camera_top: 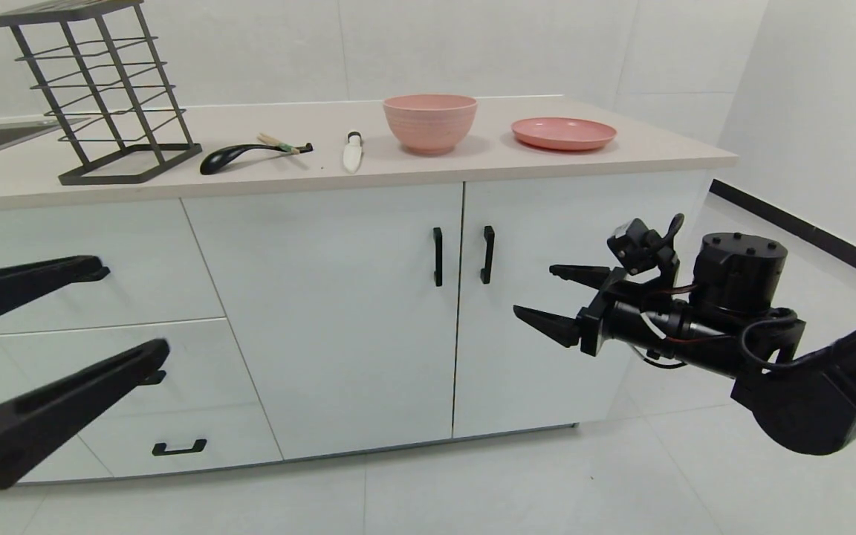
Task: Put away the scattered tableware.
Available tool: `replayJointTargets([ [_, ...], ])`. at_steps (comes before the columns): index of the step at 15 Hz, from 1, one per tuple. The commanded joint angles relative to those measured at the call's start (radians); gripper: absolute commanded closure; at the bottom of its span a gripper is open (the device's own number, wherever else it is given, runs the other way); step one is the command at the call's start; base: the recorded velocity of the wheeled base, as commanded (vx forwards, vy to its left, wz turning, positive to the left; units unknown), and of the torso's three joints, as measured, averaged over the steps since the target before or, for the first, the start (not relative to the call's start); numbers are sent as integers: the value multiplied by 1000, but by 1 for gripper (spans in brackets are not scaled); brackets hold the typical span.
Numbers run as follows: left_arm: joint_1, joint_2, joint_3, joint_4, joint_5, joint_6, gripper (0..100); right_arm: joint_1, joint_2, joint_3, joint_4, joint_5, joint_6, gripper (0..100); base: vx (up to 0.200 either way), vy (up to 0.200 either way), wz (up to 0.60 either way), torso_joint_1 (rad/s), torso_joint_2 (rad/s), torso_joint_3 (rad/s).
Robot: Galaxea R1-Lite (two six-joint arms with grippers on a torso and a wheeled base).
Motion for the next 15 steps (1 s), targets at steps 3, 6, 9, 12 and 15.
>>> replayJointTargets([
  [3, -3, 267, -37, -52, -83, 49, 0, 1, 24, -16, 0, 0, 1, 0, 0, 0, 0, 0, 0, 0],
  [6, 2, 501, -188, -78, -155, 164, 0, 12, 93, -55, -25, 4, 3, 0, 0, 0, 0, 0, 0, 0],
  [9, -7, 590, -178, -158, -269, 224, 0, 16, 131, -108, -46, 13, 6, 0, 0, 0, 0, 0, 0, 0],
  [12, -27, 656, -175, -299, -353, 223, 0, 6, 189, -184, -68, 99, 6, 0, 0, 0, 0, 0, 0, 0],
  [15, -58, 730, -157, -388, -393, 203, 0, -8, 252, -283, -94, 119, 7, 0, 0, 0, 0, 0, 0, 0],
])
